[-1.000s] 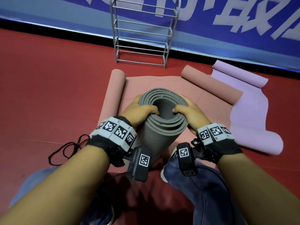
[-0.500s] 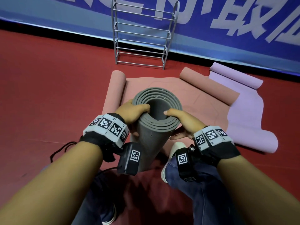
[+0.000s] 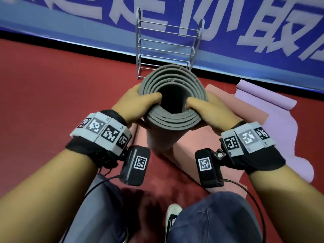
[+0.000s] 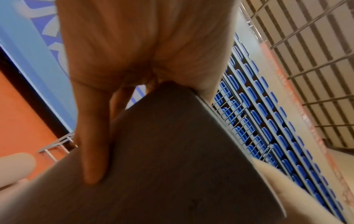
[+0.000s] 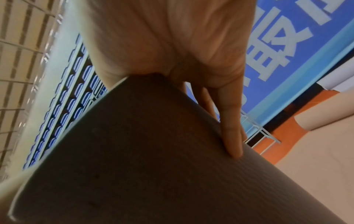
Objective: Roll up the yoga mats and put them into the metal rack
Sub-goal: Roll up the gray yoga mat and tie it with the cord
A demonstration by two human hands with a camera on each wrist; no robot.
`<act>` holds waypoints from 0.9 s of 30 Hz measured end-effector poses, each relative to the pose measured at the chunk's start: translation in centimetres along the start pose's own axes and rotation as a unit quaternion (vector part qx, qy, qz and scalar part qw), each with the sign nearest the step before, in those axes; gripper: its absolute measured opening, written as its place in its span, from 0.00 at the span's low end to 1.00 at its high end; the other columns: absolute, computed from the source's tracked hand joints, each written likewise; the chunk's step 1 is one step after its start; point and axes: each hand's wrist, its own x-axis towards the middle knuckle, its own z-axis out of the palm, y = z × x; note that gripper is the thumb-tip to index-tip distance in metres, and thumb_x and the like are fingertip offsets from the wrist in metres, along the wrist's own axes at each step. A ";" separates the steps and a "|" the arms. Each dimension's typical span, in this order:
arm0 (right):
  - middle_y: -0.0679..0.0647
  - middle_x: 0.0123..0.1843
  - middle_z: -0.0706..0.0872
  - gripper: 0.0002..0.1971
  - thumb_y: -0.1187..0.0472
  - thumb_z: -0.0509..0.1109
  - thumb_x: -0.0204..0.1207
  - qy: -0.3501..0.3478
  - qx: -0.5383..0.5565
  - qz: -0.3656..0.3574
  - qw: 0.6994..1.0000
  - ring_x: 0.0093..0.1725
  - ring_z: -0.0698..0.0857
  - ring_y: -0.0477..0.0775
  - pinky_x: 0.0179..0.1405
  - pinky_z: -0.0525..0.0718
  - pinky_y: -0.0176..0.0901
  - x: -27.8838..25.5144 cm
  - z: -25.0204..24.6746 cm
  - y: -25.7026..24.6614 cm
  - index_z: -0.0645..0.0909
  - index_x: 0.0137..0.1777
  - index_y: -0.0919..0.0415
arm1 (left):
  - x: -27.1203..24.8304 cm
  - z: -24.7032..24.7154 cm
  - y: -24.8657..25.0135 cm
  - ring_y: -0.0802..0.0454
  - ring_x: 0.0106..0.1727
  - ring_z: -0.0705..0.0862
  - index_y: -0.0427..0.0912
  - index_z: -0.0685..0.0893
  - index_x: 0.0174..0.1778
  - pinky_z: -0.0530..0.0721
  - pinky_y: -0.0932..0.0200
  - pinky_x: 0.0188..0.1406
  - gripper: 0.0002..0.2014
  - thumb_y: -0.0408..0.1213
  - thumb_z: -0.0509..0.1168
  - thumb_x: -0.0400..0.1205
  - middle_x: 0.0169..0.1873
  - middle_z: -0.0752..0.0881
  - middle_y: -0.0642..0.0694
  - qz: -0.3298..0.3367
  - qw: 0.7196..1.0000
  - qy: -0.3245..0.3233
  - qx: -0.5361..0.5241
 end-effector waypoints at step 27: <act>0.58 0.79 0.71 0.36 0.69 0.71 0.72 0.078 -0.108 -0.080 0.988 0.78 0.70 0.54 0.78 0.68 0.47 24.5 15.6 15.7 0.66 0.81 0.63 | 26.0 -7.8 -23.4 0.61 0.64 0.82 0.61 0.68 0.71 0.81 0.52 0.66 0.36 0.49 0.71 0.65 0.62 0.83 0.56 0.070 0.996 0.044 0.041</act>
